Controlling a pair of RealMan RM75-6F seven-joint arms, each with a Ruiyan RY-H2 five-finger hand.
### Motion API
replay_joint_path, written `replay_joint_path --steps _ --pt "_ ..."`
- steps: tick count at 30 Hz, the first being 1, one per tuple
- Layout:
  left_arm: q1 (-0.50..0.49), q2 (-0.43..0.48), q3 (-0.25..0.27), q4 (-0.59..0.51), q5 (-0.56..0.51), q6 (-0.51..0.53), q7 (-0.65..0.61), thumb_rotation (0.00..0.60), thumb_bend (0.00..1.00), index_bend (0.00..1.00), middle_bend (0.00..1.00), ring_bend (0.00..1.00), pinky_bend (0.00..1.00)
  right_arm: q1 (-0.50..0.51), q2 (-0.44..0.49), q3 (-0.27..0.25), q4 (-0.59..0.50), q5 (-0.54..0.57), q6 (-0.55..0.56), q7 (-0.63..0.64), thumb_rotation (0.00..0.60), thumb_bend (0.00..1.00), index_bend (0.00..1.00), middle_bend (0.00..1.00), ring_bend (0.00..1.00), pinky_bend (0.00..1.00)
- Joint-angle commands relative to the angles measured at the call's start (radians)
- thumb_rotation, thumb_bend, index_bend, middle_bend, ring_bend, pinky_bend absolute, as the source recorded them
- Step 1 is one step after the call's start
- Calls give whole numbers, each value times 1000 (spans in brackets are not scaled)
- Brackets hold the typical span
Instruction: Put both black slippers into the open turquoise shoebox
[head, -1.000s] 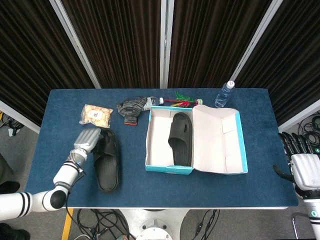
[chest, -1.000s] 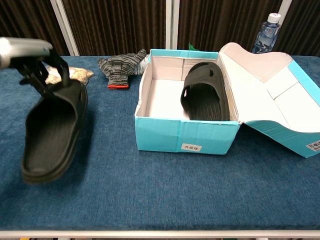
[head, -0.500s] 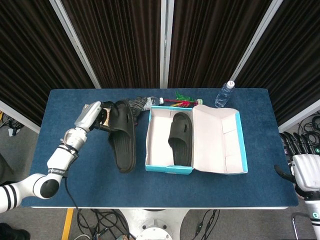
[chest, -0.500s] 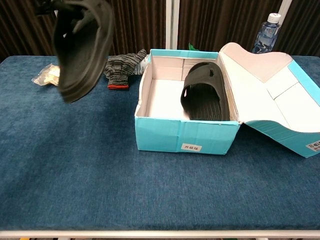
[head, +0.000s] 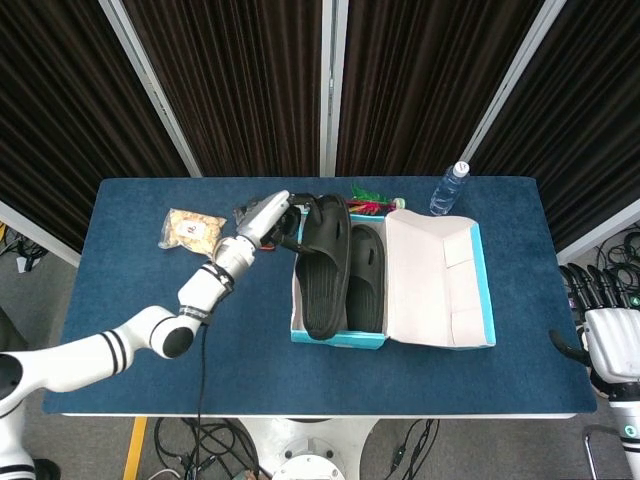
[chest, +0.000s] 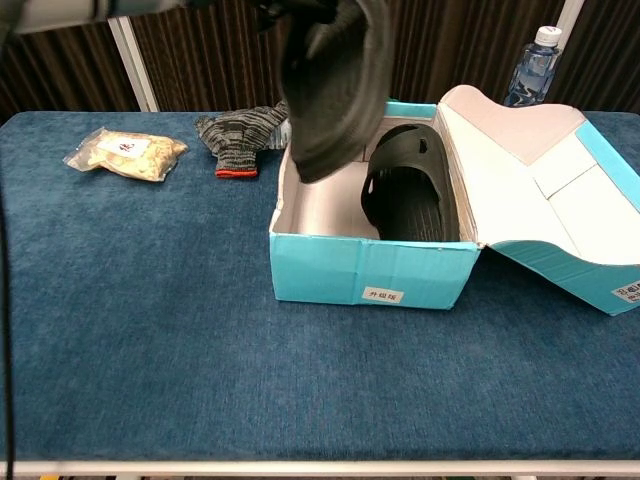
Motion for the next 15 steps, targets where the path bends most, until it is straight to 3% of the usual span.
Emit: replay_joint_path --steps 1,5,15 --pt "-67 -84 1 109 48 -37 -50 600 0 536 513 724 722 -1 2 0 -4 4 -1 -6 600 141 0 78 0 0" --pt "-103 -141 15 214 93 -65 -114 600 0 536 510 718 648 -6 4 -1 -9 12 0 -12 600 141 0 78 0 0" --pt "-151 -276 17 454 115 -59 -235 600 0 536 510 716 639 -6 8 2 -21 18 -2 -27 600 142 0 78 0 0"
